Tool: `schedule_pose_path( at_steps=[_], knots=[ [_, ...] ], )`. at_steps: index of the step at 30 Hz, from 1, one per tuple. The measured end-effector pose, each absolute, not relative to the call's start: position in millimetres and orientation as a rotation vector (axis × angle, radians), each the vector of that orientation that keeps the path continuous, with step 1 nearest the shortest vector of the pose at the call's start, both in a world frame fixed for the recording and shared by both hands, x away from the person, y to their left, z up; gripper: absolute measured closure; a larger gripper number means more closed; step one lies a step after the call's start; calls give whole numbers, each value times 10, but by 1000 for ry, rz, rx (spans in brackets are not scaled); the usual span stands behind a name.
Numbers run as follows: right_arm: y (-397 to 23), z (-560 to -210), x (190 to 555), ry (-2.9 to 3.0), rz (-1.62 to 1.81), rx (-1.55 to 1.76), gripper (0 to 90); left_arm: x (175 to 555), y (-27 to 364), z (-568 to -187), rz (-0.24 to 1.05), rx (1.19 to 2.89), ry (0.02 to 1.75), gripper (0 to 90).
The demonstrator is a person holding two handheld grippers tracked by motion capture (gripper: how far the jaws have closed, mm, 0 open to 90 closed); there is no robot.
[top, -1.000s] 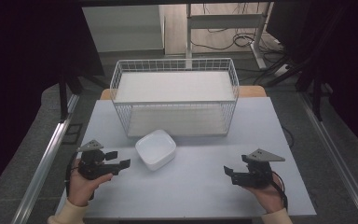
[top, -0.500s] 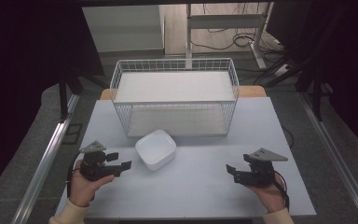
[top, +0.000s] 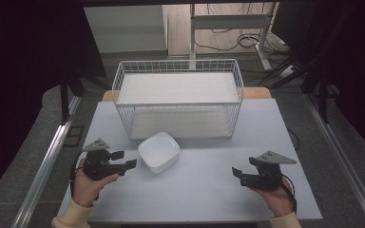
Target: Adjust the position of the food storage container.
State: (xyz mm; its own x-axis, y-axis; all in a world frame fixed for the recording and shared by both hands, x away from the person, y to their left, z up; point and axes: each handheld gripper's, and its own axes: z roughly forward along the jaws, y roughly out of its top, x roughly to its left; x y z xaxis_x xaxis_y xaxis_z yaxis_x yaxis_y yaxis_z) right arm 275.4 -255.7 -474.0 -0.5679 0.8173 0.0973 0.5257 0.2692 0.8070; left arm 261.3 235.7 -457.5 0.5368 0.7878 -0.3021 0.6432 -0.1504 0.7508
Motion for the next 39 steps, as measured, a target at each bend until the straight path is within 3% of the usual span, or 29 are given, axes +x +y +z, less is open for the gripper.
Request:
schedule_pose_path(
  at_steps=[23,39],
  knots=[
    [-2574,-4744,2753,2213,1208,1234,222,3142,2171,-4326,220,1917,1162,372],
    [-2560,-4773,2759,2229,1188,1230,225,3474,2189,-4403,223,1969,1195,827]
  ],
)
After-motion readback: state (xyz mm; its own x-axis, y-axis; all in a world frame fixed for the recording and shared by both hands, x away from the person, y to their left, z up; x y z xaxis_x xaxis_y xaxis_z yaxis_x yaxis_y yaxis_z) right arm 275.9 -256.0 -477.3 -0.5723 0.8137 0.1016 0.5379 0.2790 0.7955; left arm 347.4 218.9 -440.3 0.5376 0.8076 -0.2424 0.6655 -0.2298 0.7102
